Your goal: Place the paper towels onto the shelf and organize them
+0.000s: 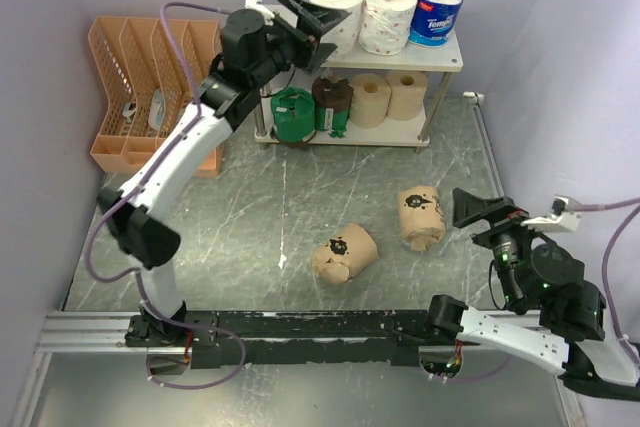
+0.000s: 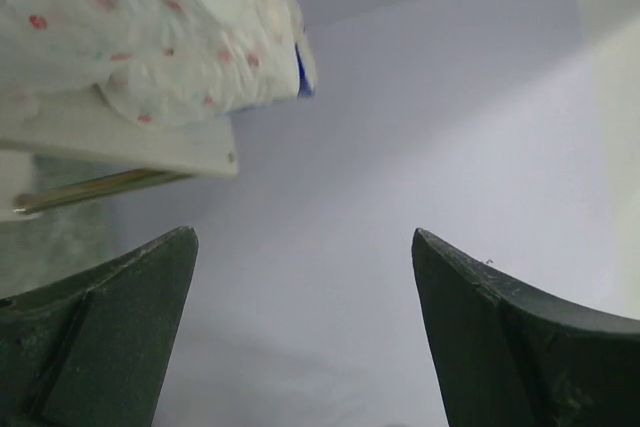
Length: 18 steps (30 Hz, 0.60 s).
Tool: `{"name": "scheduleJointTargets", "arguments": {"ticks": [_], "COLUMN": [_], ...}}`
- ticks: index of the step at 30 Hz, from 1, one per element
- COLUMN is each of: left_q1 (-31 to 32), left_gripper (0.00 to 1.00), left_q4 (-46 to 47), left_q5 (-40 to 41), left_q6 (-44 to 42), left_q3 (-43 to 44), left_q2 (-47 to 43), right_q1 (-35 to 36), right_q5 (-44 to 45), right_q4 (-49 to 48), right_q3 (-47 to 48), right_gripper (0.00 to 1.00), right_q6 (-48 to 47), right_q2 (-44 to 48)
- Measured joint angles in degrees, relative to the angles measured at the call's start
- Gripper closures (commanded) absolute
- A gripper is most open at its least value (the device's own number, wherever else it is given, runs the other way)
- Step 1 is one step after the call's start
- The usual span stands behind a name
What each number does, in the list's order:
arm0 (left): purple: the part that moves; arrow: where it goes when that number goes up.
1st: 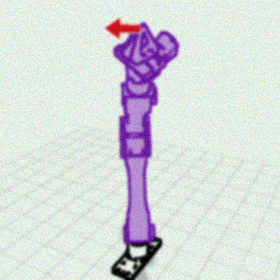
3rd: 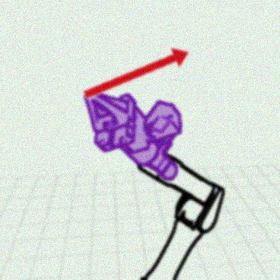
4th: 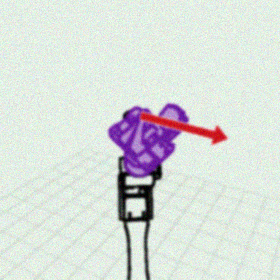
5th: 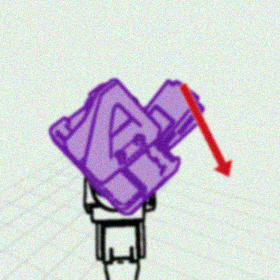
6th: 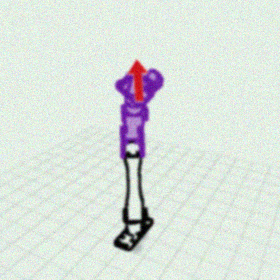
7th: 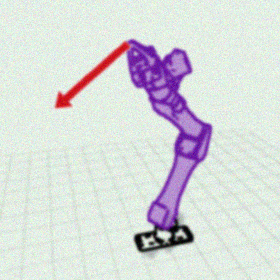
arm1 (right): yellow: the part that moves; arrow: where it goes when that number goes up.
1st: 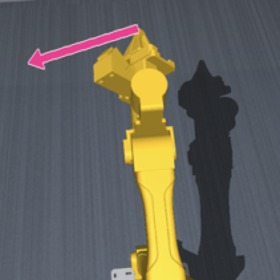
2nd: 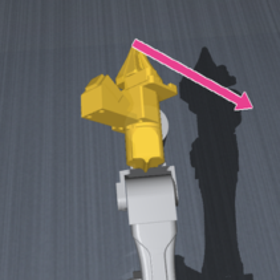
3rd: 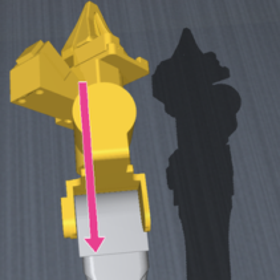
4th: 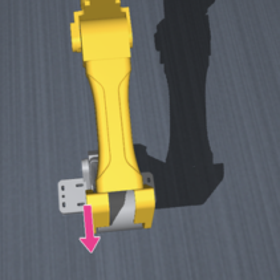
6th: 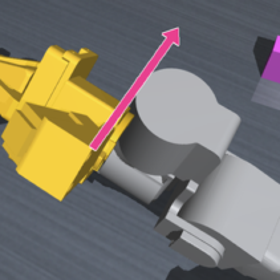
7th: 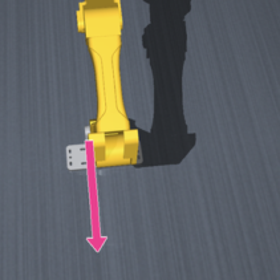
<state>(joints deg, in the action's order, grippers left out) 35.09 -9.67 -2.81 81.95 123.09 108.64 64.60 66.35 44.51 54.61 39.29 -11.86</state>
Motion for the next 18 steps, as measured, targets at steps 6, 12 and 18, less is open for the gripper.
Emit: {"name": "scheduleJointTargets", "arguments": {"ticks": [6,12,18], "left_q1": [-1.3,-1.7,-0.5], "left_gripper": [0.01,0.02,0.01], "left_q4": [-1.3,-7.4,-23.0], "left_q5": [-7.2,-15.8,-28.1], "left_q6": [-25.4,-56.9,-85.1], "left_q3": [-15.0,-25.9,-32.3], "left_q2": [-15.9,-29.0,-30.8], "right_q1": [6.4,9.0,16.8], "right_q5": [-3.3,-3.8,1.7], "right_q4": [2.6,2.6,10.8], "right_q3": [4.2,3.7,5.2], "right_gripper": [0.0,0.0,0.0], "right_q6": [-2.0,-3.1,9.5], "right_q2": [-7.8,-10.7,-7.7]}}
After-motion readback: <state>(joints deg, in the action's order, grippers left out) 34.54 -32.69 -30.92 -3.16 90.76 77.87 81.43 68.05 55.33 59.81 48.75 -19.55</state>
